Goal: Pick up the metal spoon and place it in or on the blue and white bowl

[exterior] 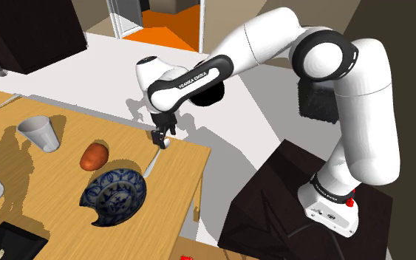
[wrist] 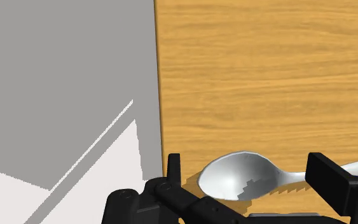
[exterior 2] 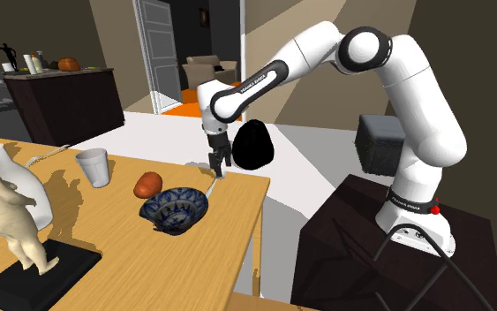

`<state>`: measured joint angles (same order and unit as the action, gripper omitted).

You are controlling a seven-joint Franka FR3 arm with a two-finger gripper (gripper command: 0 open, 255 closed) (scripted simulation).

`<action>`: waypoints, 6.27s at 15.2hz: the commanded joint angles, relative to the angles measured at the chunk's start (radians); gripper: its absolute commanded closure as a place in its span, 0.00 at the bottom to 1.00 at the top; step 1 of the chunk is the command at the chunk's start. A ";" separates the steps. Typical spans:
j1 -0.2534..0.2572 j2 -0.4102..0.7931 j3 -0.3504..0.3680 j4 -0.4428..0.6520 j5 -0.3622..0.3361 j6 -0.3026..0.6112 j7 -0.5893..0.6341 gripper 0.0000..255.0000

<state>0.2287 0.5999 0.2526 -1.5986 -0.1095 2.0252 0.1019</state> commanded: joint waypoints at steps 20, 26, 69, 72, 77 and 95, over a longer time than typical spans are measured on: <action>0.002 0.018 -0.003 -0.020 -0.005 0.038 0.003 1.00; -0.002 -0.025 0.004 -0.003 0.005 -0.021 -0.001 1.00; 0.289 0.080 0.088 0.447 -0.009 -0.356 0.315 1.00; 0.286 0.084 0.086 0.413 -0.010 -0.318 0.314 1.00; 0.283 0.096 0.083 0.364 -0.014 -0.258 0.314 1.00; 0.283 0.108 0.081 0.365 -0.017 -0.247 0.313 0.00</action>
<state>0.5120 0.7086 0.3338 -1.2518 -0.1268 1.7971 0.4169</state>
